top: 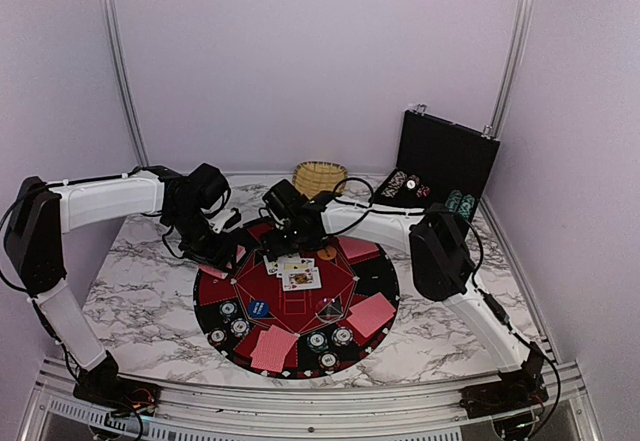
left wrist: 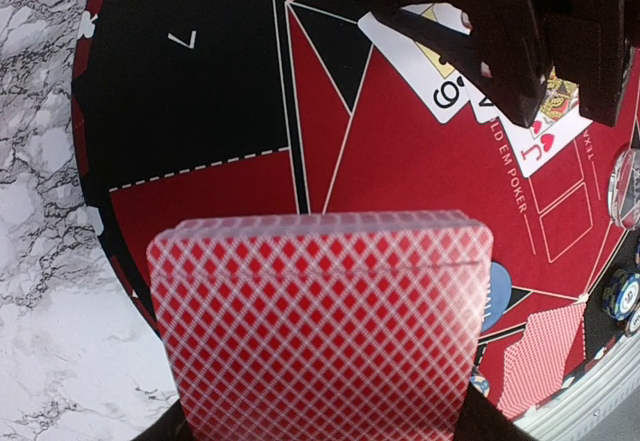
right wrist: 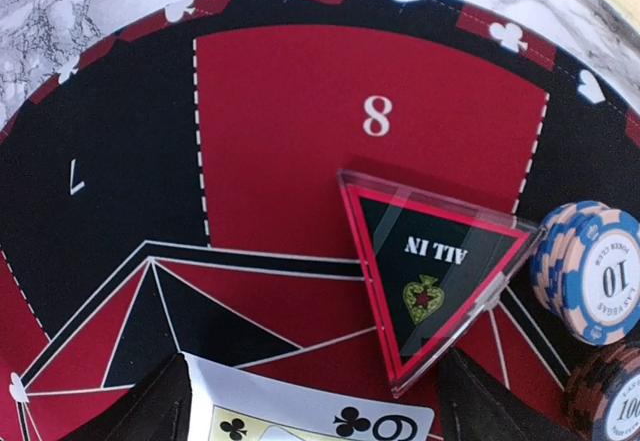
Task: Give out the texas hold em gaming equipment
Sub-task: Move the all-in button to position 9, then pick up the all-in button from position 9, then place the all-in button in the dealer area.
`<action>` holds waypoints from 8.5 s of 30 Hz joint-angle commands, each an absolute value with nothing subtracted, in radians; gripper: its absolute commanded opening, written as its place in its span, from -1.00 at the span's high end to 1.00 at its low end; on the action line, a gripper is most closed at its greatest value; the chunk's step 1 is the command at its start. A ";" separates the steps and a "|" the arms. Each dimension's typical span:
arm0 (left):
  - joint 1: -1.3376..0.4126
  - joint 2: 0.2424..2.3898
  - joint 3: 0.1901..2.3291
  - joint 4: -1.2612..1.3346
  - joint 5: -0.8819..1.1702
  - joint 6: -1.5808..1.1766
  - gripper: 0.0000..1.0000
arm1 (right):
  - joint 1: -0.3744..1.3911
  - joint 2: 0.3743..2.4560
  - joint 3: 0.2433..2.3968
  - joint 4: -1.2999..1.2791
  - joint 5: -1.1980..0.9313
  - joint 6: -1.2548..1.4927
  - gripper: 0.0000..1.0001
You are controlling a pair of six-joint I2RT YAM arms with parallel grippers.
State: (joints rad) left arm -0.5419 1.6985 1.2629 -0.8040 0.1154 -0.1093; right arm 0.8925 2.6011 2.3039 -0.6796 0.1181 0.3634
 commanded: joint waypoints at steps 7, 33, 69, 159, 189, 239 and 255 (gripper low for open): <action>-0.537 1.678 1.271 -0.787 0.126 -0.098 0.26 | 0.885 2.678 2.380 -0.675 0.117 0.373 -0.66; -0.529 1.666 1.270 -0.787 0.116 -0.098 0.26 | 0.868 2.591 2.391 -0.579 0.011 0.215 -0.69; -0.523 1.639 1.270 -0.813 0.100 -0.110 0.26 | 0.789 2.760 2.543 -0.388 -0.120 -0.010 -0.75; -0.497 1.588 1.241 -0.810 0.094 -0.121 0.26 | 0.949 2.827 2.454 -0.485 0.257 0.168 -0.57; -0.476 1.577 1.216 -0.805 0.091 -0.133 0.25 | 0.943 2.542 2.230 -0.334 0.211 0.129 0.06; -0.457 1.619 1.193 -0.766 0.095 -0.160 0.25 | 1.137 1.950 1.375 -0.071 0.168 0.110 0.05; -0.457 1.602 1.183 -0.762 0.104 -0.170 0.25 | 1.279 1.908 1.227 -0.015 0.146 0.104 0.02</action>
State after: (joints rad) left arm -0.4625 1.6169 1.1877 -0.7795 0.0959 -0.1608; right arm 1.2613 1.9285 1.2144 -0.0689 0.1543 0.1097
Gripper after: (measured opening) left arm 0.665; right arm 0.607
